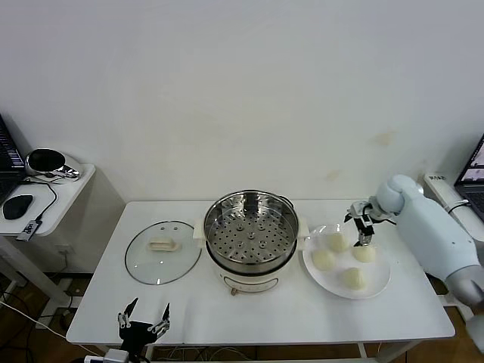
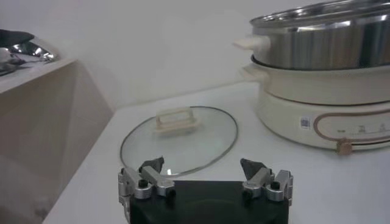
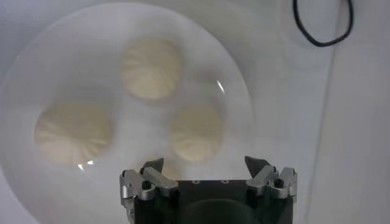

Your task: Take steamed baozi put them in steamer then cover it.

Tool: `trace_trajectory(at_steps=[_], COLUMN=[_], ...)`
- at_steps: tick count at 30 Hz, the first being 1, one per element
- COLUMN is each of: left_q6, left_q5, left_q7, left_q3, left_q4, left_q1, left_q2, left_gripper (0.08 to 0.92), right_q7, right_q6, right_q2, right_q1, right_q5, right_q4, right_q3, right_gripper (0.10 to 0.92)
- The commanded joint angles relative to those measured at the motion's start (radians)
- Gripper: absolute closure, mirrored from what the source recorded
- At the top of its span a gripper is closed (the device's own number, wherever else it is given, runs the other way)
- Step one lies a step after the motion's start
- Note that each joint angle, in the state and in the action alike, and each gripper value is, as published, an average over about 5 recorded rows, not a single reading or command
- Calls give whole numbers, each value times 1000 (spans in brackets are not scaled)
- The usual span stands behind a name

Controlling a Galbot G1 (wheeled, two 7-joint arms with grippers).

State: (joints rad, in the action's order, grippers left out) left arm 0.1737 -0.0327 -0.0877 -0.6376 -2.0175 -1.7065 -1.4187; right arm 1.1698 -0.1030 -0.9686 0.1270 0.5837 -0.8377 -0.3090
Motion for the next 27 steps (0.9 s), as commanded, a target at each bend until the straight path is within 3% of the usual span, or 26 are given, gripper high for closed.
trace_trajectory(at_steps=[1,27], left_q6=[0,-1], left_q5=[1,0], left_q7=[-1,-5], left_q3=[0,8], left_q4=[2,12], left_q1=[-2,0], left_q2=[0,-1], left_gripper=[177,177], right_q7=[-12,-45], right_q6=[4,21], right_q2=[-57,-107], right_q1=[-3,-4], right_q5=[20,48], right_q4=[67,173], right_q3=[-7,38], right_gripper=[203,204])
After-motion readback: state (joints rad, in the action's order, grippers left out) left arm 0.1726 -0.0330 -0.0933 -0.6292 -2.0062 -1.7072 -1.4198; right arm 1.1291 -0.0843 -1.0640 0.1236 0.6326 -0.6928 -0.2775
